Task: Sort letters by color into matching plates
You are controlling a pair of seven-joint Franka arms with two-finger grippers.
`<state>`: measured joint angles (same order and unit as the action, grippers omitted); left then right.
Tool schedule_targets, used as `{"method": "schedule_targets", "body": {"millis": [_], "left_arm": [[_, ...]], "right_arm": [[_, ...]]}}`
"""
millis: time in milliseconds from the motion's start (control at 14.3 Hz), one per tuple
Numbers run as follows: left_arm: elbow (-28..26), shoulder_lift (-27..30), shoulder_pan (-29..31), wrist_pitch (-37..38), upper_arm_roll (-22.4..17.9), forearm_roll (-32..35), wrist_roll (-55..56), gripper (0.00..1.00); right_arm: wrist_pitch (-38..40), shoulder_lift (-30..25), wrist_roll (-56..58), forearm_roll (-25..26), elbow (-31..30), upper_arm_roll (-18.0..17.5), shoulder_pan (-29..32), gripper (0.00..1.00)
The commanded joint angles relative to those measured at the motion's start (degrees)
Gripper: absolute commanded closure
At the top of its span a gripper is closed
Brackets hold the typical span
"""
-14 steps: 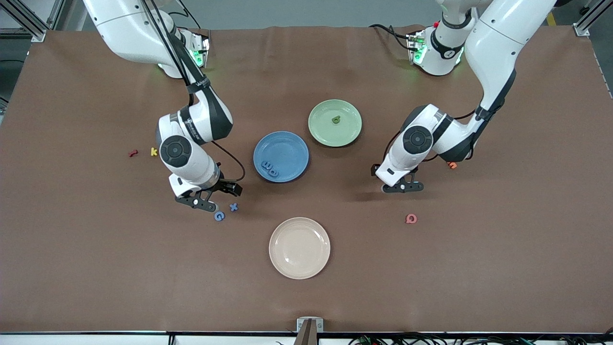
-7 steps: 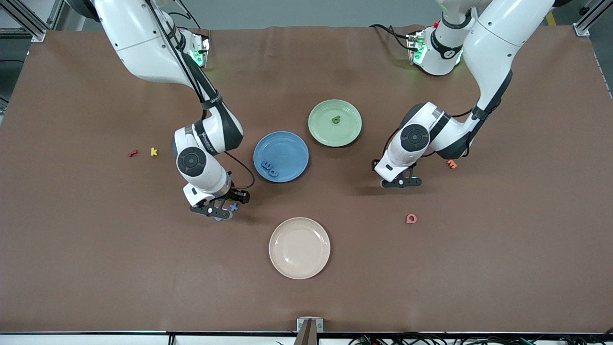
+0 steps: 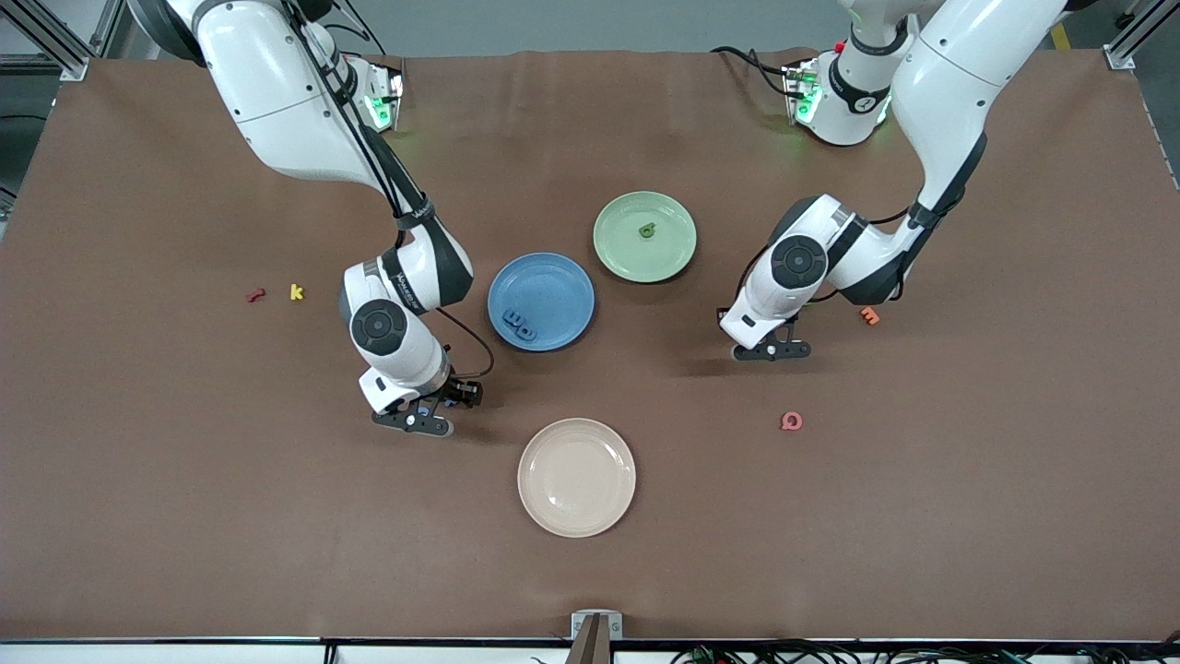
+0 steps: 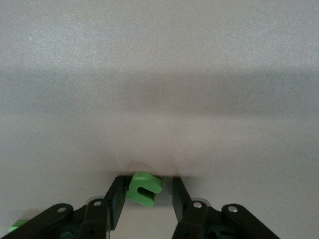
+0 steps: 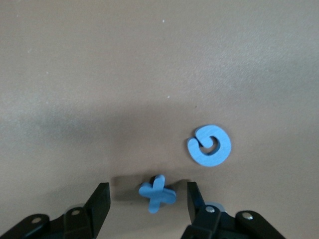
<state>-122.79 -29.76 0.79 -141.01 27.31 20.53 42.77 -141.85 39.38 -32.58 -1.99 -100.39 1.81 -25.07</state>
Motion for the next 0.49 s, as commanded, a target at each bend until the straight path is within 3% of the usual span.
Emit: {"method": "schedule_targets", "body": {"millis": [0,139,279,418], "left_arm": [[-0.96,0.32,1.14,-0.84,0.02,1.26,1.09,0.62],[-0.87,0.41,1.23,-0.84,0.02,1.35,1.09,0.66],[-0.7,0.67,1.76,-0.84,0.11,1.27,1.0,0.7],[-0.78,1.81,1.93,-0.58,0.28,1.26,1.17,0.72]], "right_arm": [[0.35,0.96,1.21,0.76,1.42,-0.41,0.99,0.42],[0.35,1.04,1.21,0.76,1.34,-0.41,0.99,0.58],[0.35,1.22,1.12,0.67,1.34,-0.41,0.99,0.62],[0.52,1.13,1.12,0.59,1.25,-0.41,0.9,0.78]]}}
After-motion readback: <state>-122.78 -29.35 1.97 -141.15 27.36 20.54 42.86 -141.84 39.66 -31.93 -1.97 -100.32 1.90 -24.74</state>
